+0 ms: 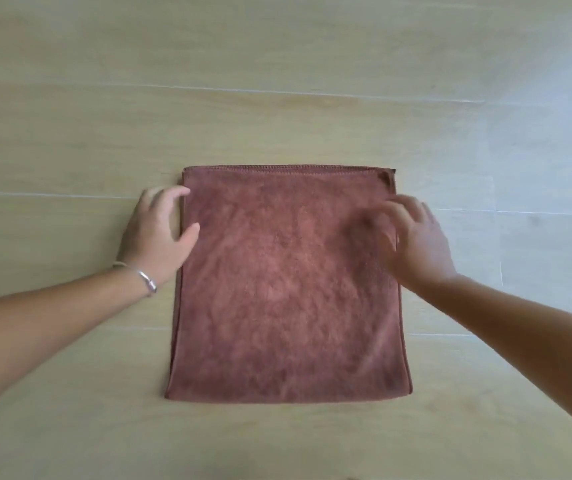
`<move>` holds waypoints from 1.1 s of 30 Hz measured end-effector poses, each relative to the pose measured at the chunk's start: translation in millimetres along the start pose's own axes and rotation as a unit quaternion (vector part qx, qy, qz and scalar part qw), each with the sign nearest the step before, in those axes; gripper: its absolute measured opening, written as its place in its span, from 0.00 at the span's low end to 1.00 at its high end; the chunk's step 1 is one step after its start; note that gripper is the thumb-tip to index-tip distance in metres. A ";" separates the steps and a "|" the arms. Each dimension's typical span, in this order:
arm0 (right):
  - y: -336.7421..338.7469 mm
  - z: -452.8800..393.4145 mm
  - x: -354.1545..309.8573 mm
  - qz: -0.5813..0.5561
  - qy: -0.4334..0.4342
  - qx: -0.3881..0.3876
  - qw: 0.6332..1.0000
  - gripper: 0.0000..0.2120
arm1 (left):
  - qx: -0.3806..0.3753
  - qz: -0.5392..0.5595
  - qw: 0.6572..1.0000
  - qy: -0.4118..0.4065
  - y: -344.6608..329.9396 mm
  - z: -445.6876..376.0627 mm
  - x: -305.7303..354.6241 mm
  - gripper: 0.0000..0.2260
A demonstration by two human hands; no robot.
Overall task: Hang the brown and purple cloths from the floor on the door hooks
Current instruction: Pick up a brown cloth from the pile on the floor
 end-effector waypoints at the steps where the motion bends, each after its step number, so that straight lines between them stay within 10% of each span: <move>1: -5.7 22.8 -8.4 0.023 0.078 -0.023 0.996 0.19 | -0.053 -0.045 0.994 -0.082 -4.1 15.8 19.3 0.23; 7: -56.2 87.9 -22.7 0.236 0.200 -0.222 0.925 0.38 | -0.304 -0.202 0.908 -0.205 -60.0 85.9 61.6 0.34; 16: -44.2 -46.6 -45.8 0.313 0.096 -0.149 0.933 0.38 | -0.282 -0.320 0.892 -0.149 -54.8 -58.9 24.5 0.30; 26: -45.0 47.0 -26.6 0.391 0.123 -0.227 0.884 0.48 | -0.315 -0.283 0.857 -0.293 -48.0 58.1 51.4 0.41; 33: -54.5 40.5 -46.4 0.447 0.113 -0.170 0.871 0.24 | -0.297 -0.329 0.845 -0.298 -47.5 38.0 74.9 0.23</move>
Point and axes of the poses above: each hand's wrist, its own z-axis away from the middle knuckle, its own y-axis out of the back of the hand, x = y × z, the point moved 7 cm from there along -z, towards the middle knuckle, and after that the axes turned 14 degrees about -y, right-handed, at the moved point
